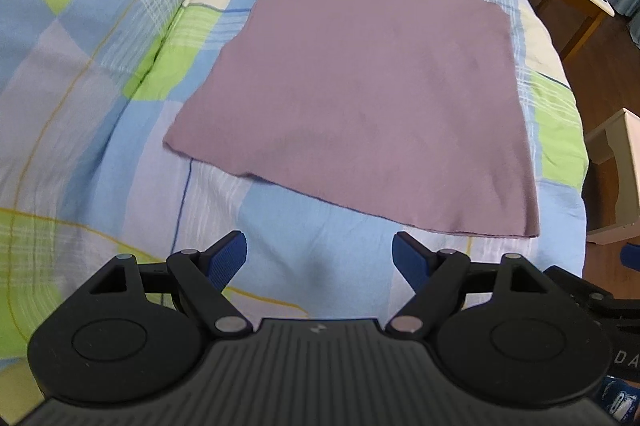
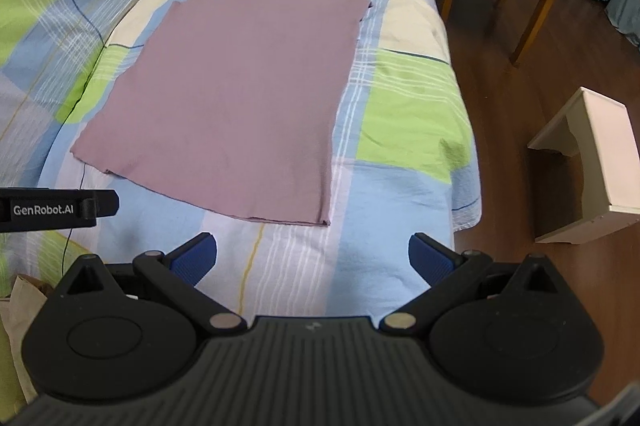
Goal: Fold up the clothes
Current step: 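Move both tools back toward the flattened top's hem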
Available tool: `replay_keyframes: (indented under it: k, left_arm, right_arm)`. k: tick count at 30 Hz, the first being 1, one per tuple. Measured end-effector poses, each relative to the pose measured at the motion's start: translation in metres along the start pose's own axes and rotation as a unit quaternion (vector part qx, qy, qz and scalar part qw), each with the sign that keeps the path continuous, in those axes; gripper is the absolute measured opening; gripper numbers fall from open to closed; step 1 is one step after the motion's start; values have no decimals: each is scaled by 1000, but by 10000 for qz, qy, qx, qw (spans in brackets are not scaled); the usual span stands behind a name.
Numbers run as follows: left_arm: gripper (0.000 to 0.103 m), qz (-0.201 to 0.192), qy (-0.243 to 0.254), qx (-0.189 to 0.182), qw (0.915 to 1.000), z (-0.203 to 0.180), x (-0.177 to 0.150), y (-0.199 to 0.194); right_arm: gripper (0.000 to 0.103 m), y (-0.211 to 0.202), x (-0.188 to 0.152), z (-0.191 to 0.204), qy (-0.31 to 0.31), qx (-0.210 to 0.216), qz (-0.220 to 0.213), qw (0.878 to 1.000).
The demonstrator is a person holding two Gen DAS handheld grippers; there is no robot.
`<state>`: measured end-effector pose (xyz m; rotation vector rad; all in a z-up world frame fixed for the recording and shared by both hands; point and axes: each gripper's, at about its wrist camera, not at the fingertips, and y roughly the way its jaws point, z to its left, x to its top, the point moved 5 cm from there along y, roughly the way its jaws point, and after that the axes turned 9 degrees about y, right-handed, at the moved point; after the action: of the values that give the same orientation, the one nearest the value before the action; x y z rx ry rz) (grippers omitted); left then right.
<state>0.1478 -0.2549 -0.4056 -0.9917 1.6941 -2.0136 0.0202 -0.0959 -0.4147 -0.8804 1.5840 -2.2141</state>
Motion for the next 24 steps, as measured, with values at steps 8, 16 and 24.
replay_keyframes:
  k: [8, 16, 24]
  left_arm:
    - [81, 197, -474, -175, 9985, -18, -28, 23]
    - [81, 215, -627, -303, 9973, -72, 10, 39]
    - [81, -11, 192, -305, 9993, -110, 105, 59]
  right_arm:
    - [99, 27, -10, -28, -494, 1057, 492, 9919]
    - [99, 51, 26, -82, -782, 1982, 922, 9727]
    - [87, 90, 127, -116, -800, 2667, 974, 9555]
